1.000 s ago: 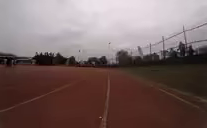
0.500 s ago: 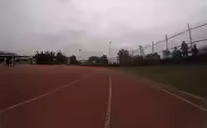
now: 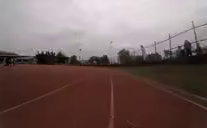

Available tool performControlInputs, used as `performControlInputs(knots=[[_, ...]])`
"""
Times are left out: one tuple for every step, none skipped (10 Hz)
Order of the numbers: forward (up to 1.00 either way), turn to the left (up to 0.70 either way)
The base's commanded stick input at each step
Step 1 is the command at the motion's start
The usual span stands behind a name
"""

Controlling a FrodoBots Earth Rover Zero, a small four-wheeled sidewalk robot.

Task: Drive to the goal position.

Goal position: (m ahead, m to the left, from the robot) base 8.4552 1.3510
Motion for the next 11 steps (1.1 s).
performControlInputs(knots=[[0.70,0.00],[0.70,0.00],[0.70,0.00],[0.70,0.00],[0.70,0.00],[0.70,0.00],[0.70,0.00],[0.70,0.00],[0.70,0.00],[0.70,0.00],[0.70,0.00]])
